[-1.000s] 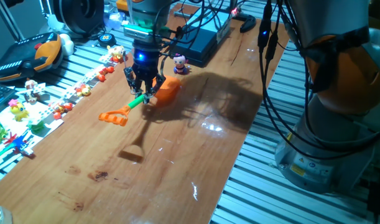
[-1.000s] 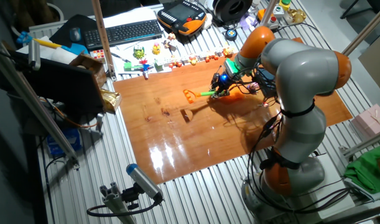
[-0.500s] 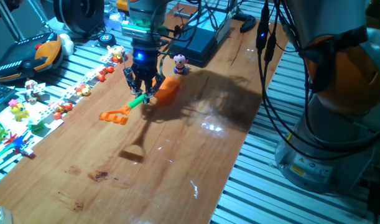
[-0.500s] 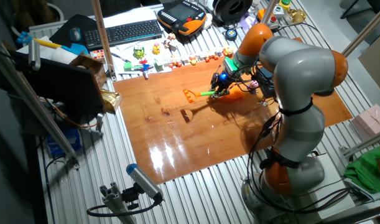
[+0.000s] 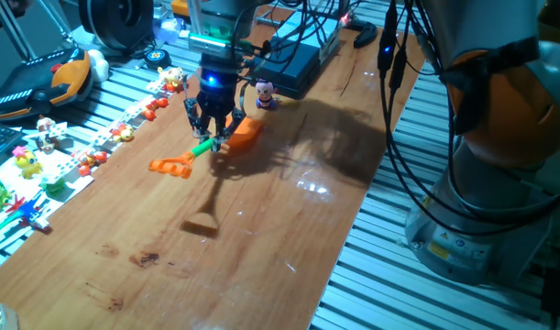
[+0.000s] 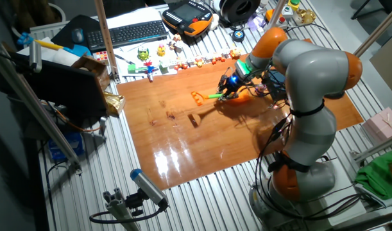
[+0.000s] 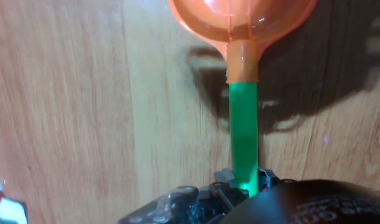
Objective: Use a shovel to scoop up an object
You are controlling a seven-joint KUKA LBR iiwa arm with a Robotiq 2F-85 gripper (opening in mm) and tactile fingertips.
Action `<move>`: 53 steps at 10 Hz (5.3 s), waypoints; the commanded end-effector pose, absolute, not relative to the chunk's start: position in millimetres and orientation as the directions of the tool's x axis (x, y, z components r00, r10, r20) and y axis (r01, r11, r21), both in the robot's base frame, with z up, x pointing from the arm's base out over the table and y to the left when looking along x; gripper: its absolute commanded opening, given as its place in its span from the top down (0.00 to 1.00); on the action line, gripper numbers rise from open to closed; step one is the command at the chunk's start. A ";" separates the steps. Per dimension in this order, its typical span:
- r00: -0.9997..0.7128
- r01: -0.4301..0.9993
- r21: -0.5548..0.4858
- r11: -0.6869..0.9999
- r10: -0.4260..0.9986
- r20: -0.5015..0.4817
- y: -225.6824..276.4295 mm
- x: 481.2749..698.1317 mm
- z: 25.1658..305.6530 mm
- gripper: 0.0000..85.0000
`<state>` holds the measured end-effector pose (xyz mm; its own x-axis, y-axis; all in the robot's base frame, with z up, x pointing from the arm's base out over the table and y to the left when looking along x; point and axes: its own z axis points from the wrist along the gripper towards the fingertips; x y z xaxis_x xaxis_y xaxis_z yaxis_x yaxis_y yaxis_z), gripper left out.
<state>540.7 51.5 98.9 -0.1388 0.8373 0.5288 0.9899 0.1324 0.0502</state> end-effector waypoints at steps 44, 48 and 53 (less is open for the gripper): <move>-0.196 0.980 0.105 0.171 0.929 0.315 -22.2 526.2 88.9 0.99; -0.169 0.985 0.088 0.149 0.941 0.293 8.4 532.2 100.5 0.99; -0.125 0.991 0.080 0.106 0.949 0.289 46.3 525.6 98.0 0.99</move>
<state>525.3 47.2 98.3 -0.1225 0.9491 0.2903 0.9914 0.1036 0.0796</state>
